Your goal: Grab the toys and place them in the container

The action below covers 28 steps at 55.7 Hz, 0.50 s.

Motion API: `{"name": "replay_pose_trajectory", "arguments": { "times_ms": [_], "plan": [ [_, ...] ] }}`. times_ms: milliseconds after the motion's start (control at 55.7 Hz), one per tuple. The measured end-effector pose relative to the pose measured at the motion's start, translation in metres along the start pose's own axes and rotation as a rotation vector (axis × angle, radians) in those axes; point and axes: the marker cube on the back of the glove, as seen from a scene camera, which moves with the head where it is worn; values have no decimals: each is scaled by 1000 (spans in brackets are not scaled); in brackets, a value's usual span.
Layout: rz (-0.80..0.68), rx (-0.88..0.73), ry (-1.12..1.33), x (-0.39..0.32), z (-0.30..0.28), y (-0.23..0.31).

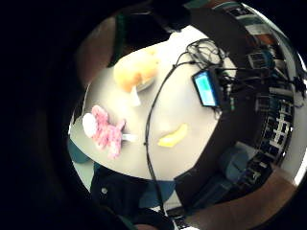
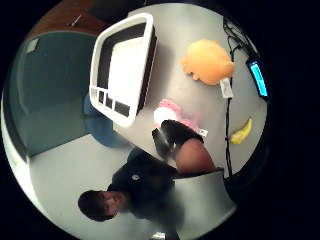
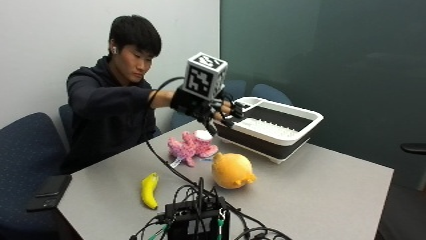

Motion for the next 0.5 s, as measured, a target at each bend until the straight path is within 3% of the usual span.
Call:
{"name": "replay_pose_trajectory", "arguments": {
  "times_ms": [305, 502],
  "plan": [
    [-1, -158, 120, 13, 103, -81],
    [-38, 23, 91, 14, 134, -99]
  ]
}}
